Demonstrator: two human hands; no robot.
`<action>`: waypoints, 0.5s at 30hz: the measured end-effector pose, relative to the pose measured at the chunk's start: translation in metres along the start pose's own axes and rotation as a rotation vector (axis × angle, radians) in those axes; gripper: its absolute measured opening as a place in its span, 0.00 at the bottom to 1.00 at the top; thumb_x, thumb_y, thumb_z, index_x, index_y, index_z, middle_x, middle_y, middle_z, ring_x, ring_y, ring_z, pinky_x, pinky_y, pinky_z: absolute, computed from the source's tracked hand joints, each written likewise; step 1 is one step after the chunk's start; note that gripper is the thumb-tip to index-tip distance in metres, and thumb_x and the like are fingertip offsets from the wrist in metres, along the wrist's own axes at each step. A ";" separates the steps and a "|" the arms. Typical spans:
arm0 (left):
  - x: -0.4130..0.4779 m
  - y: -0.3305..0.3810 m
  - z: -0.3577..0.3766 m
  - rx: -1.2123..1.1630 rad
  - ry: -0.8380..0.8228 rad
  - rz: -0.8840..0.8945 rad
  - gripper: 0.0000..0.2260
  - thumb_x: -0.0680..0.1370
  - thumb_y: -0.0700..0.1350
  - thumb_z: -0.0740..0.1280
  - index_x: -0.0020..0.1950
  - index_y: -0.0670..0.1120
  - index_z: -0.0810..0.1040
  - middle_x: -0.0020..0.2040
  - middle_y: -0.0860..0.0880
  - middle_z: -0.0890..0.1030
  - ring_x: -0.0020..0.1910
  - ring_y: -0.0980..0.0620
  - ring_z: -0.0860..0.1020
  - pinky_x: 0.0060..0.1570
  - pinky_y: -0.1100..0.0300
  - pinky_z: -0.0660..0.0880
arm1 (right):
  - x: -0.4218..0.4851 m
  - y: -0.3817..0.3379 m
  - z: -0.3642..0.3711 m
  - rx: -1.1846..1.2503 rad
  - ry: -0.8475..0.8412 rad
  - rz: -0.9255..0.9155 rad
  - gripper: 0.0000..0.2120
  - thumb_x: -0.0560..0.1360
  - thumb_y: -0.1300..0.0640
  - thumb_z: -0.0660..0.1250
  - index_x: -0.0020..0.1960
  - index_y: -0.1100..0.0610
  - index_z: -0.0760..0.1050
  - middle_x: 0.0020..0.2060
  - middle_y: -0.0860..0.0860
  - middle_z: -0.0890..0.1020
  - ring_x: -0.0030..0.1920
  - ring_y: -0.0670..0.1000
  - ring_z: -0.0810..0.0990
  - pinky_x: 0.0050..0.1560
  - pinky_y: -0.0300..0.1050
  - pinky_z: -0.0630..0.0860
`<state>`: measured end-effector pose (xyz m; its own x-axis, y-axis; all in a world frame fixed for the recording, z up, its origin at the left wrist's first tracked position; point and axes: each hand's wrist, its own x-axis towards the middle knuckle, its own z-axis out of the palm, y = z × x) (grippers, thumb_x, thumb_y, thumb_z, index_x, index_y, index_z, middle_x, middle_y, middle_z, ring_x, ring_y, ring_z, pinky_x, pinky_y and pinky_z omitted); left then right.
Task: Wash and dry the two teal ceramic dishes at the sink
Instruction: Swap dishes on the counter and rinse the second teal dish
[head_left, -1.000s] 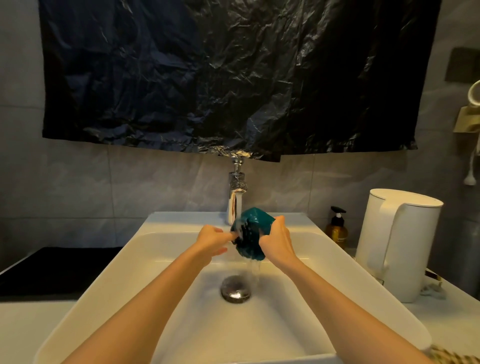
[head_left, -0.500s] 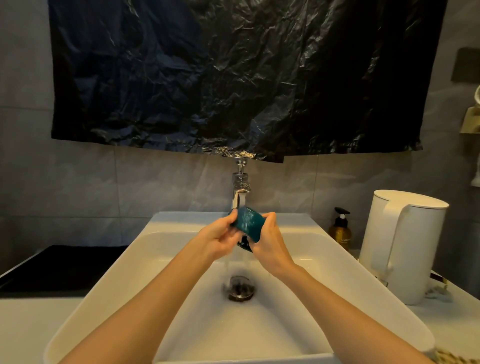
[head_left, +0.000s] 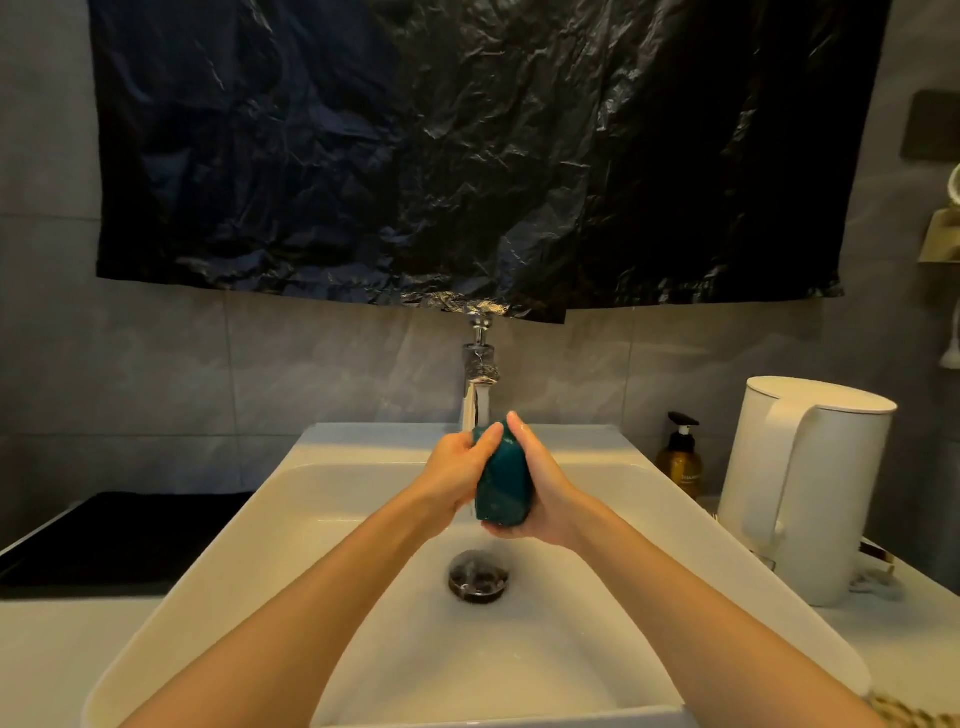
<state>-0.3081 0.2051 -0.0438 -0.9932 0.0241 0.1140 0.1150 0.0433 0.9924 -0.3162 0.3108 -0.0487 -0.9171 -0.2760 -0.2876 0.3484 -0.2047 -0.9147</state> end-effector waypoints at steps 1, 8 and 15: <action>-0.001 -0.004 0.004 0.036 0.021 0.017 0.15 0.80 0.54 0.58 0.56 0.44 0.75 0.52 0.44 0.80 0.53 0.47 0.78 0.50 0.55 0.78 | -0.001 0.002 0.001 0.016 0.021 0.017 0.26 0.71 0.34 0.63 0.52 0.56 0.75 0.47 0.57 0.80 0.50 0.55 0.77 0.55 0.52 0.75; -0.002 -0.009 0.003 -0.031 -0.180 -0.028 0.11 0.80 0.48 0.61 0.61 0.46 0.73 0.58 0.42 0.77 0.58 0.46 0.76 0.54 0.53 0.78 | 0.000 -0.003 -0.003 0.143 0.120 0.093 0.25 0.68 0.38 0.65 0.52 0.58 0.76 0.46 0.59 0.80 0.49 0.57 0.77 0.47 0.51 0.77; 0.003 -0.010 0.010 -0.112 0.066 -0.118 0.15 0.80 0.55 0.59 0.58 0.46 0.73 0.54 0.43 0.78 0.53 0.46 0.78 0.52 0.52 0.78 | 0.001 0.007 0.010 0.027 0.115 0.012 0.25 0.73 0.36 0.59 0.50 0.58 0.75 0.43 0.57 0.78 0.45 0.54 0.76 0.47 0.49 0.76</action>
<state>-0.3119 0.2146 -0.0540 -0.9992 -0.0404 -0.0040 -0.0012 -0.0693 0.9976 -0.3131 0.2994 -0.0526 -0.9283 -0.1692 -0.3310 0.3636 -0.2272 -0.9034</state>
